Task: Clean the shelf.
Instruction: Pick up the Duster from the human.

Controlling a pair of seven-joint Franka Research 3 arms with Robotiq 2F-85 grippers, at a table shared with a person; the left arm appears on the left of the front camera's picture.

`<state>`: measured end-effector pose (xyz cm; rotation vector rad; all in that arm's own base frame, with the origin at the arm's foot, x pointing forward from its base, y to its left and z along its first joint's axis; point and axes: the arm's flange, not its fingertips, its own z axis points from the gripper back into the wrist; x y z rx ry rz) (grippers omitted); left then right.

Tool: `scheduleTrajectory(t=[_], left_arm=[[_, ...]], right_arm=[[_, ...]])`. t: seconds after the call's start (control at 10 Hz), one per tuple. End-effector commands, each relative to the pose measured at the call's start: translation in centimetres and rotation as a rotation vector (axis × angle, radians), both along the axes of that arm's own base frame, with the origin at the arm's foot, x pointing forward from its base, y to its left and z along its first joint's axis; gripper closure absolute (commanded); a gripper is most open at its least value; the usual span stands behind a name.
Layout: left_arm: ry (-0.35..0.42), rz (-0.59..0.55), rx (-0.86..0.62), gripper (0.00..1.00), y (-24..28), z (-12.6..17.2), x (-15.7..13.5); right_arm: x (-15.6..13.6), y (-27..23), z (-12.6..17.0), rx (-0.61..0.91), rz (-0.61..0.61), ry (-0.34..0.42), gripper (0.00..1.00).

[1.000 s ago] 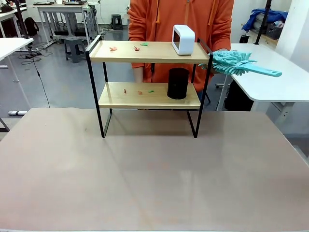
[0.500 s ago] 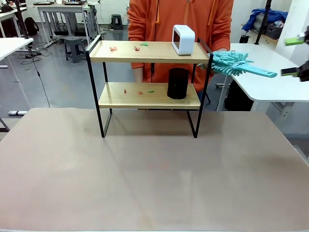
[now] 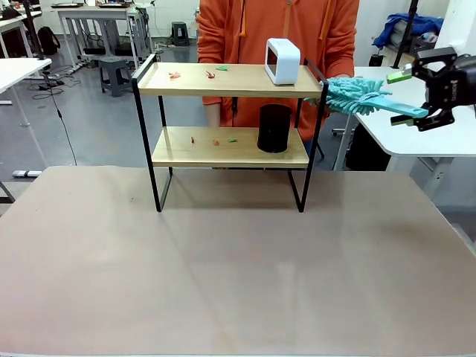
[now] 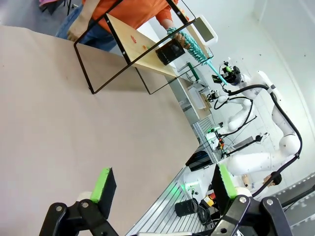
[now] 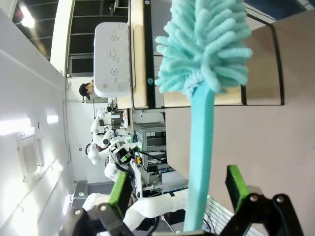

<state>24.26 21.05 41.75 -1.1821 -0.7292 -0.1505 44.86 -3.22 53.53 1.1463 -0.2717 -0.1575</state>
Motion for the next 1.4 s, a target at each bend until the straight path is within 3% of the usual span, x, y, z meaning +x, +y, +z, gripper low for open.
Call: scheduleTrajectory(t=[0.0, 0.4, 0.7, 0.8, 1.0, 1.1, 1.2, 1.3], left_arm=[[-0.031, -0.002, -0.007, 0.00, -0.1, 0.1, 0.0], [-0.031, -0.002, -0.007, 0.00, -0.1, 0.1, 0.0], [-0.031, -0.002, -0.007, 0.00, -0.1, 0.1, 0.0], [-0.031, -0.002, -0.007, 0.00, -0.1, 0.1, 0.0], [-0.031, -0.002, -0.007, 0.00, -0.1, 0.1, 0.0], [-0.031, -0.002, -0.007, 0.00, -0.1, 0.1, 0.0], [-0.031, -0.002, -0.007, 0.00, -0.1, 0.1, 0.0], [-0.031, -0.002, -0.007, 0.00, -0.1, 0.1, 0.0]], right_arm=[[1.4, 0.7, 1.1, -0.022, -0.036, 0.037, 0.00], [2.0, 0.8, 0.5, -0.018, -0.053, 0.044, 0.00], [2.0, 0.5, 0.4, -0.015, -0.061, 0.045, 0.87], [1.9, 0.5, 0.3, -0.015, -0.063, 0.047, 1.00], [1.9, 0.3, 0.1, -0.013, -0.062, 0.049, 1.00], [1.9, 0.3, 0.1, -0.016, -0.064, 0.048, 0.93], [1.9, 0.2, 0.0, -0.019, -0.068, 0.046, 1.00], [1.9, 0.1, 0.0, -0.021, -0.067, 0.045, 1.00]])
